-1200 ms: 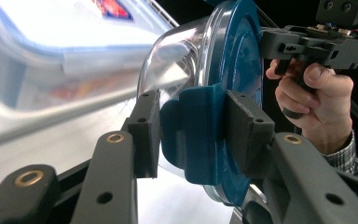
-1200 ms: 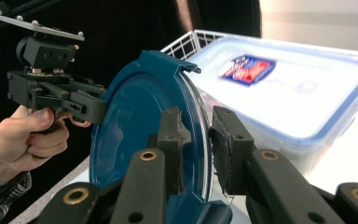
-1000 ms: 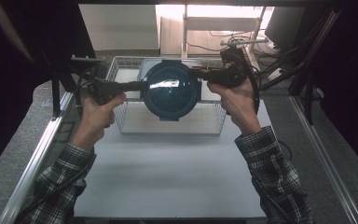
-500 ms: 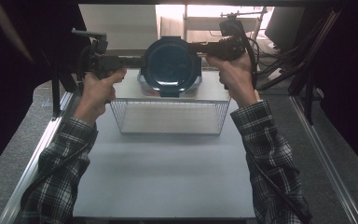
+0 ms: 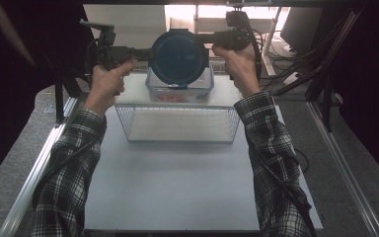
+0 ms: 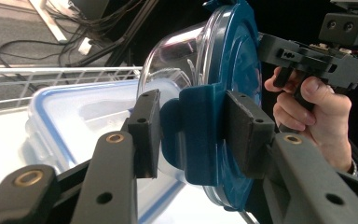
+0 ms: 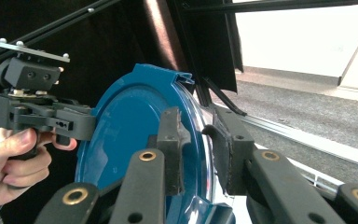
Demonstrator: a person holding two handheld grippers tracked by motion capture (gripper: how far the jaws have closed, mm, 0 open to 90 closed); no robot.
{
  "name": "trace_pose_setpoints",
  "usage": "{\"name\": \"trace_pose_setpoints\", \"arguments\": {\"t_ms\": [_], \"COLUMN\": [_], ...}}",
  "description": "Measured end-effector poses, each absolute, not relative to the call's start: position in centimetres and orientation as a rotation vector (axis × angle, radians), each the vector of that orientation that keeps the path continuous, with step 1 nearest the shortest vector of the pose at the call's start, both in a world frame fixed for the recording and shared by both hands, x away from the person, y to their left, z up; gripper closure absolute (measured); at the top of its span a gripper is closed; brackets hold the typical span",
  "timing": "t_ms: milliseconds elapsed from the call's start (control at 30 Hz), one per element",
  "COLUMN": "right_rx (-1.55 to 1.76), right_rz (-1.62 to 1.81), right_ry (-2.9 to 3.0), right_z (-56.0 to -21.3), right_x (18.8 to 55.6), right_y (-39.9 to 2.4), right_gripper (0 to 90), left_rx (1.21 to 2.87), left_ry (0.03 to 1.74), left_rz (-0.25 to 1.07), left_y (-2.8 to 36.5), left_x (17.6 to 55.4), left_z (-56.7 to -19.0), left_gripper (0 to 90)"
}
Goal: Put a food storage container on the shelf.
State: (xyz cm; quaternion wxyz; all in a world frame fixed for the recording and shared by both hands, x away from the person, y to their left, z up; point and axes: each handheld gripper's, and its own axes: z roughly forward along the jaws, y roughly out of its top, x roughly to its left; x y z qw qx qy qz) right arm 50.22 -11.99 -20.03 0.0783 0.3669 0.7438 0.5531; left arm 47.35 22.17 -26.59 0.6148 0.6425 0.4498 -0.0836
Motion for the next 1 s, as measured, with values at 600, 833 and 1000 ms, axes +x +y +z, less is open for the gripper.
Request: {"name": "trace_pose_setpoints", "arguments": {"t_ms": [600,833,1000], "right_rx": [1.094,1.076,1.058], "right_rz": [1.448,1.458,1.506], "right_ry": [2.224,2.146,2.143], "right_z": [-22.3,-21.8,-21.3], "right_x": [52.3,51.0,47.8], "right_y": [-10.2,-11.2,-13.1], "right_gripper": [81.0,77.8,86.3], "left_rx": [1.535,1.569,1.553], "left_ry": [1.109,1.135,1.145], "left_rz": [-0.107,-0.009,0.026], "left_y": [20.2,19.8,19.6], "left_x": [48.8,48.1,47.5], "left_z": [-26.5,-25.8,-25.8], "left_gripper": [61.9,63.3,63.0]}}
